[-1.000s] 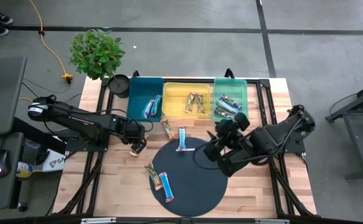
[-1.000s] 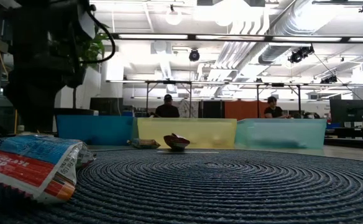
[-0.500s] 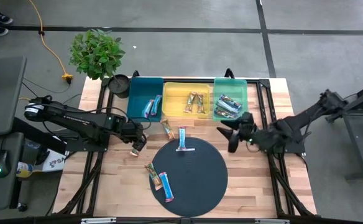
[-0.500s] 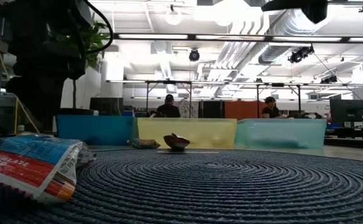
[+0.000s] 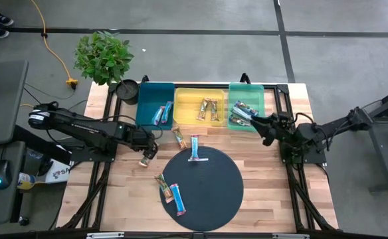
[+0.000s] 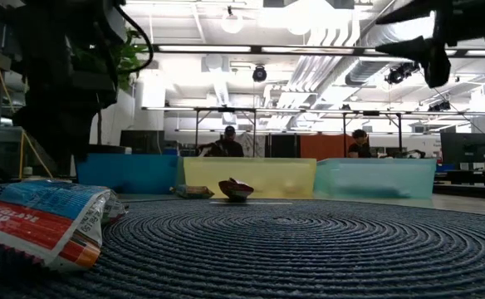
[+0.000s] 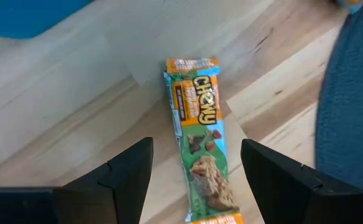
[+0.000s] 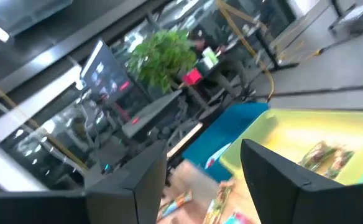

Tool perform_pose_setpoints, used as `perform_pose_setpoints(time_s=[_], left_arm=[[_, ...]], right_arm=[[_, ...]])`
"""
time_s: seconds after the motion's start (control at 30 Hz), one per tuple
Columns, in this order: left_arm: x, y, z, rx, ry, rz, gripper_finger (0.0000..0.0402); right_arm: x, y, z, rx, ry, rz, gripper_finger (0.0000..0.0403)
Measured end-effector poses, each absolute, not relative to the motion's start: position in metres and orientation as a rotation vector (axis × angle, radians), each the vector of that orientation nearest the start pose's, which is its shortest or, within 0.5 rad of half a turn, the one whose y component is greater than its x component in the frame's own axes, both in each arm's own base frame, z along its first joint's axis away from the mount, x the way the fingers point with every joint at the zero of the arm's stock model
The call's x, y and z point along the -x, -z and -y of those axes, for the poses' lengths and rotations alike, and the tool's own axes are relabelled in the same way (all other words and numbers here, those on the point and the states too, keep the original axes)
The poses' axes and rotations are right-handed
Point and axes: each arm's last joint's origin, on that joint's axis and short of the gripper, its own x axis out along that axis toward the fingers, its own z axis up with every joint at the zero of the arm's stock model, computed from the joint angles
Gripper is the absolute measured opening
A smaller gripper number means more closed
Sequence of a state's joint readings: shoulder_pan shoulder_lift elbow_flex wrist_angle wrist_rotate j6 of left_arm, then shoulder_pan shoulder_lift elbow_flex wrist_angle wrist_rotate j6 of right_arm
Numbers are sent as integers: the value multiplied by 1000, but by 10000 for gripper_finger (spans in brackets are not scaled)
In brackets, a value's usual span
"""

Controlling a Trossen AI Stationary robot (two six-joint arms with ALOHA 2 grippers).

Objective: Pick and place Granola Bars by type
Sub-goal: Put the orange granola bar into the yellow bin

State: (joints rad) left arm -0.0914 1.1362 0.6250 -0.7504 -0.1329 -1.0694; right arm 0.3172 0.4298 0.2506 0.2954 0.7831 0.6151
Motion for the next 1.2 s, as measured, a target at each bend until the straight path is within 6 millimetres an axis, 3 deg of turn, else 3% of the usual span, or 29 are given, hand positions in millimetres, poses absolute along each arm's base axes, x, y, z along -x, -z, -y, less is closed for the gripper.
perform_pose_setpoints(time_s=[0.33, 0.93, 1.2], left_arm=[[-200, -161, 16, 796, -665, -1167, 241], [-201, -157, 16, 830, -744, -1157, 241], [-201, -157, 17, 830, -700, -1189, 241]], right_arm=[[-108, -220, -1, -588, 505, 274, 191], [-109, -184, 25, -336, 366, -181, 191], [-108, -182, 29, -262, 368, -217, 191]])
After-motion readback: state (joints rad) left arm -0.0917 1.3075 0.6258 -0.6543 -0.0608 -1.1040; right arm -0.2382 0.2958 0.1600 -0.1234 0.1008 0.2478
